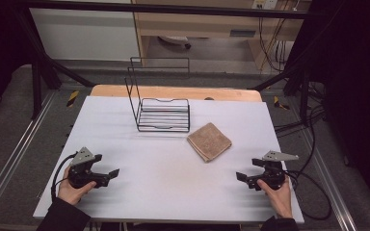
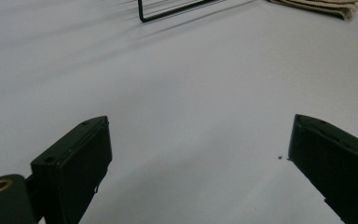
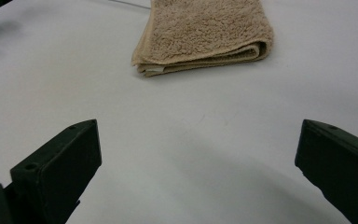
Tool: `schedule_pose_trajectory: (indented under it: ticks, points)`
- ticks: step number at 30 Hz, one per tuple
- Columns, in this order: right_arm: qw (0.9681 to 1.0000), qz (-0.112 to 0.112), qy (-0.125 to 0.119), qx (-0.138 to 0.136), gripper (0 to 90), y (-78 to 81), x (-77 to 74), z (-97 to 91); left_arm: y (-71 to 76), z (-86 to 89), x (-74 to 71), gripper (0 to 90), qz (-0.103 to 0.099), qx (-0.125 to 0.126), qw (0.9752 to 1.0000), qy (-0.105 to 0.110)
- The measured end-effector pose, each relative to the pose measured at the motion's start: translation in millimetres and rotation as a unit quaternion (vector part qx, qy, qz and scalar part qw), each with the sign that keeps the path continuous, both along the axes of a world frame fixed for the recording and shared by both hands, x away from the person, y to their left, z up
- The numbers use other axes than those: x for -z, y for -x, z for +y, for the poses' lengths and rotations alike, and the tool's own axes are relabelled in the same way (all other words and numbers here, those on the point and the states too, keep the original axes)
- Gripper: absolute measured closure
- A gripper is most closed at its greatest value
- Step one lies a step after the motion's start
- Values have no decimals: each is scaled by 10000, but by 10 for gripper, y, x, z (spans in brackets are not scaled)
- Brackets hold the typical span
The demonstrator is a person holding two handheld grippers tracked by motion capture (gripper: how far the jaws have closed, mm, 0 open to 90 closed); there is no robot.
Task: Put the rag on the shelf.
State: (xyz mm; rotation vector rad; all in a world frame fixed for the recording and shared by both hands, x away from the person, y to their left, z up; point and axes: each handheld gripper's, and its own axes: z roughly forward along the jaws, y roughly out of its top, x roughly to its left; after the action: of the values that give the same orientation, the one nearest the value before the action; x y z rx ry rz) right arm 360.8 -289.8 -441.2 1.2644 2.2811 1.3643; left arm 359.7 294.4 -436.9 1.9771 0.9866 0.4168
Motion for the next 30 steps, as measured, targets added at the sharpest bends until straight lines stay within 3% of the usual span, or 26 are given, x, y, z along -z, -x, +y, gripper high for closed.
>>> schedule_pose_trajectory:
  ticks: [17,30]
  points:
    - [9999,-69,87,-60,8,8,-32,120,16,-4,11,69,-11,37,10000,-33]
    - [9996,-113,170,-175,6,-14,-56,322,26,0,-3,70,-41,16,10000,-5]
